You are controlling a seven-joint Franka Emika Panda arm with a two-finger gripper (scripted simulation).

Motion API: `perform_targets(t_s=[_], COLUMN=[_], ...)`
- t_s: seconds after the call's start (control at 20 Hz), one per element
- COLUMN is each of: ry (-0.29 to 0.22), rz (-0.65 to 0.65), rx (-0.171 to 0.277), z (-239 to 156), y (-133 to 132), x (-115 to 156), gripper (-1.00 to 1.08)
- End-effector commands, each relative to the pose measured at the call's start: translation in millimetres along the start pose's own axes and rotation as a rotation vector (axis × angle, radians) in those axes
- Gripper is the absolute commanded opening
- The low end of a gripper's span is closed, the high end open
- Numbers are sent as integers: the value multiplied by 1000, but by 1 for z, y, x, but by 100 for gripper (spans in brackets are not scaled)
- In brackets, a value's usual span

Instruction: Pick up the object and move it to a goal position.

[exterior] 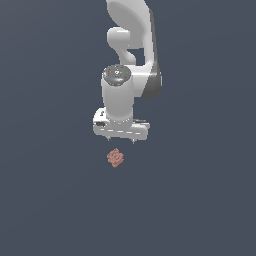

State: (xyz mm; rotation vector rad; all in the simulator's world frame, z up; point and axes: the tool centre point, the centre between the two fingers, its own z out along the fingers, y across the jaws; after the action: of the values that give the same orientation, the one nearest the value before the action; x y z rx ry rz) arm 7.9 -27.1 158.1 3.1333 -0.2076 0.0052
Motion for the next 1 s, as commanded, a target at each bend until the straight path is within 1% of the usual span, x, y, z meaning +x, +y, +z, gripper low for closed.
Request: perform_targets(t_s=[0.0,0.2,0.7,0.95], ry=[-1,-2,-5,-5], rz=[48,149,454,571], rx=[1,3,4,3], z=[5,14,44,55], y=[2,6,19,24], x=[2,6,18,22], gripper=[100,100,100,100])
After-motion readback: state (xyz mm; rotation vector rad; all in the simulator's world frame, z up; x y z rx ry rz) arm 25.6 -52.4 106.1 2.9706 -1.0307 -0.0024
